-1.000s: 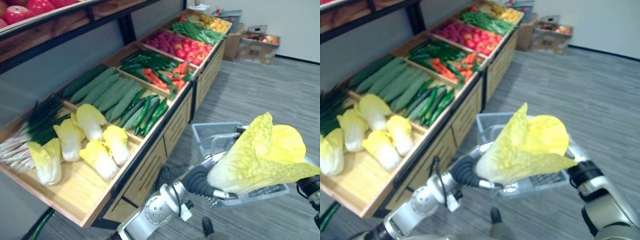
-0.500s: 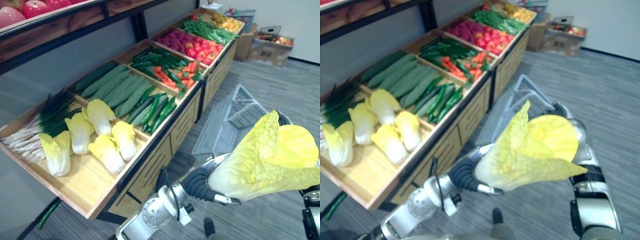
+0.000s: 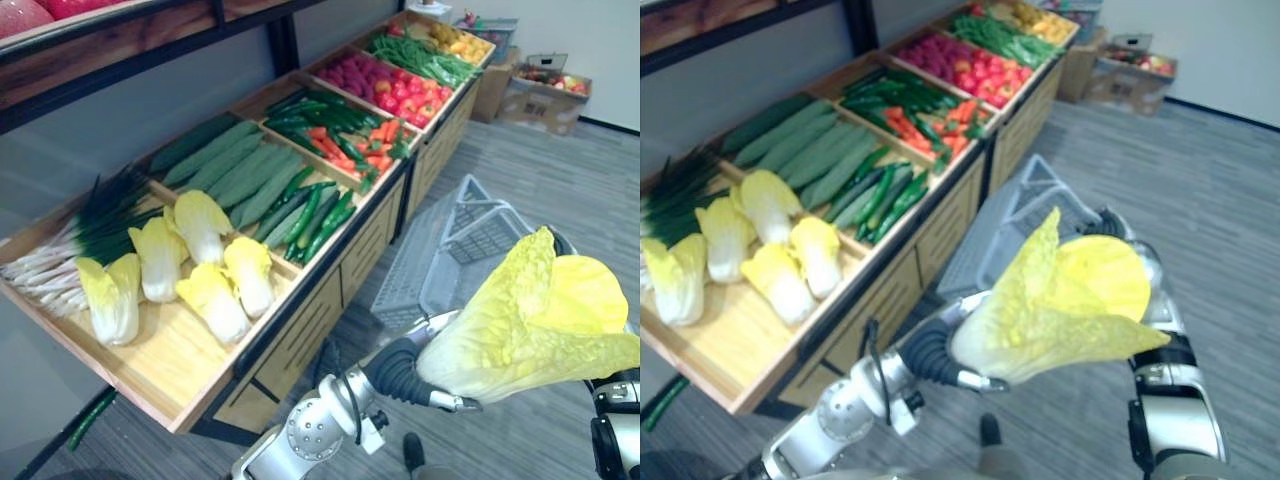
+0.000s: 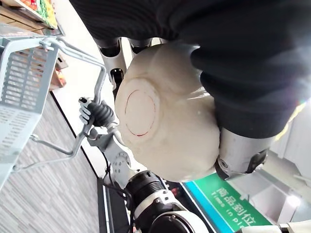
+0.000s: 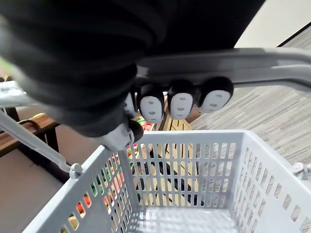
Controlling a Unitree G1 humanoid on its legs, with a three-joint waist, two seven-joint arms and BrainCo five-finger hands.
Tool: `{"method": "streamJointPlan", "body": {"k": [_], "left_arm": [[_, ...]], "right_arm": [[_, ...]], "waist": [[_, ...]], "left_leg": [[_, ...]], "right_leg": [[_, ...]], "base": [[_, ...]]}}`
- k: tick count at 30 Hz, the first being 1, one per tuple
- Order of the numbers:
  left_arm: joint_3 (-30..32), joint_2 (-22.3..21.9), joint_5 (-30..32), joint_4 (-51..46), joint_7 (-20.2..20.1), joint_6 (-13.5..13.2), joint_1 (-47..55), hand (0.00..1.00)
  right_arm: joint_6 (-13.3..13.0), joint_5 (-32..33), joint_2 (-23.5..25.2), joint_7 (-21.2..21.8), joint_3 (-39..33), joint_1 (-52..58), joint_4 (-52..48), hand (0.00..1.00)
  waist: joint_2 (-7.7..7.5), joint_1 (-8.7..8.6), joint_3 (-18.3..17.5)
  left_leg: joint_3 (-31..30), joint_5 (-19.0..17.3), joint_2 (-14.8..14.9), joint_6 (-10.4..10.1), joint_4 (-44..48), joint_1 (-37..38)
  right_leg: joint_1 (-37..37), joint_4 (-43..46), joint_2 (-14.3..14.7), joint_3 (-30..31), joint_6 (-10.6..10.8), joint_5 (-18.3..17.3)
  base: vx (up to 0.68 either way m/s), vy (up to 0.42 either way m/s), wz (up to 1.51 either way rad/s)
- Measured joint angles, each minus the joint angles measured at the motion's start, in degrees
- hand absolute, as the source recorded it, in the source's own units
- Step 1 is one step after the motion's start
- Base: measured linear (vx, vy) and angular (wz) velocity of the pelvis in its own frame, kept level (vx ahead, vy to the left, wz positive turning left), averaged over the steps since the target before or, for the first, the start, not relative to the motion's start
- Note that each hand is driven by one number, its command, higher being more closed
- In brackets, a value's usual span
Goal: Pick vegetable in the basket
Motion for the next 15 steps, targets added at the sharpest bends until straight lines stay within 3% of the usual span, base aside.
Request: {"method": "streamJointPlan", "body": {"k": [7, 15], "left_arm": [[0.01, -0.19, 1.42, 0.35, -1.63, 0.01, -0.06, 1.0], [-0.03, 0.26, 3.08, 3.8, -3.06, 0.02, -0.37, 1.0]], "right_arm": [[-3.42, -5.65, -4.42, 6.24, 11.8, 5.7, -9.75, 1.0], [-7.54, -5.53, -11.79, 12.37, 20.08, 11.79, -16.55, 1.0]], "waist": [[0.0, -0.07, 0.01], [0.01, -0.15, 0.0]], "left_leg": [[0.34, -0.03, 0.06, -0.03, -0.07, 0.16], [-0.48, 1.1, -1.19, 0.62, -2.19, 0.3]], "right_leg": [[-0.01, -0.01, 0.16, 0.18, -0.01, -0.14], [0.08, 0.02, -0.46, -0.28, 0.16, -0.26]], "base": [[0.0, 0.003, -0.02], [-0.02, 0.015, 0.05]]}}
